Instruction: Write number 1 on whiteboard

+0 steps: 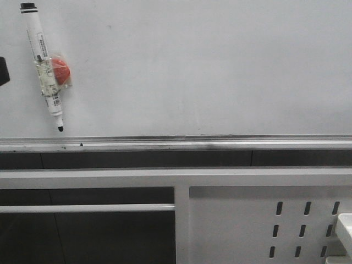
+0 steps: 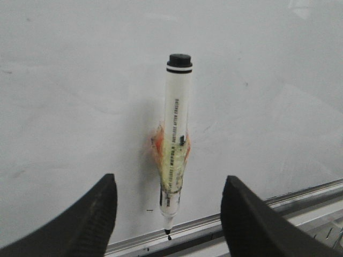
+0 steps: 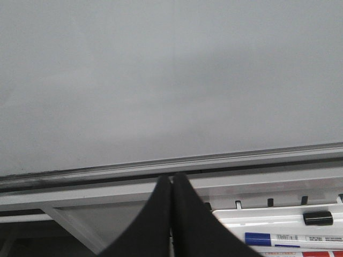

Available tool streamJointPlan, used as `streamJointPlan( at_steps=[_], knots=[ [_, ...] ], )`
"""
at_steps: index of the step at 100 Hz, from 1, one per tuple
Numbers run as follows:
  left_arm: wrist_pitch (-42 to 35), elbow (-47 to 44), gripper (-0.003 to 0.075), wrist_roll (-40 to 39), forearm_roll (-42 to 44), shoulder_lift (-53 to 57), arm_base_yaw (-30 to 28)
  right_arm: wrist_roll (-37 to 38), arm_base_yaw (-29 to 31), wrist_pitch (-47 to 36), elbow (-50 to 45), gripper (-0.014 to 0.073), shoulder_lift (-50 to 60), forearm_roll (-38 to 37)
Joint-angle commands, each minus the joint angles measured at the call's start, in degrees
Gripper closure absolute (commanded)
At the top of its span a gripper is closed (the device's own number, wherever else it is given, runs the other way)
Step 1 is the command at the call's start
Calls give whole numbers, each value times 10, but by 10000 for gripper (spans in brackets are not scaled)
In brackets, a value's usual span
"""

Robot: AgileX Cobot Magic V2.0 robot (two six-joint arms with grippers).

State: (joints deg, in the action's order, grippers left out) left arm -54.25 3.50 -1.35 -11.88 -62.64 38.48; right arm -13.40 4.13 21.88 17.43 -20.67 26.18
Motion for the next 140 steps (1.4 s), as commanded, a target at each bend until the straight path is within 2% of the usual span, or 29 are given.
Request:
streamJointPlan(
  at_steps=[1, 16, 36, 67, 110, 117, 118, 120, 123, 124, 125, 128, 140],
  knots=[
    [-122, 9, 330, -34, 17, -45, 6, -6, -1, -37, 14, 663, -8, 11],
    [-238, 9, 330, -74, 19, -140, 6, -6, -1, -37, 14, 663, -8, 12],
    [-238, 29, 330, -118, 24, -227, 6, -20, -41, -32, 18, 663, -8, 13],
    [-238, 69, 331, -116, 23, -234, 6, -35, -153, -49, 20, 663, -8, 13],
    [-238, 111, 340, -112, -9, -268, 5, -36, -168, -59, 21, 663, -8, 13],
    [-238, 111, 421, -112, -12, -268, 5, -36, -168, -59, 21, 663, -8, 13],
    [-238, 111, 466, -112, -12, -268, 5, -36, -168, -59, 21, 663, -8, 13],
    [-238, 110, 501, -112, -12, -268, 5, -36, -168, -59, 21, 663, -8, 13],
    [-238, 109, 600, -112, -12, -268, 5, -36, -168, -59, 21, 663, -8, 13],
    [-238, 109, 600, -112, -12, -268, 5, -36, -168, -58, 21, 663, -8, 13],
    [-238, 109, 664, -112, -11, -268, 5, -36, -168, -58, 21, 663, -8, 13],
    [-238, 109, 745, -112, -8, -268, 5, -36, -168, -55, 22, 663, -8, 13],
    [-238, 104, 740, -110, 2, -268, 5, -40, -169, -44, 29, 663, -8, 13]
  ],
)
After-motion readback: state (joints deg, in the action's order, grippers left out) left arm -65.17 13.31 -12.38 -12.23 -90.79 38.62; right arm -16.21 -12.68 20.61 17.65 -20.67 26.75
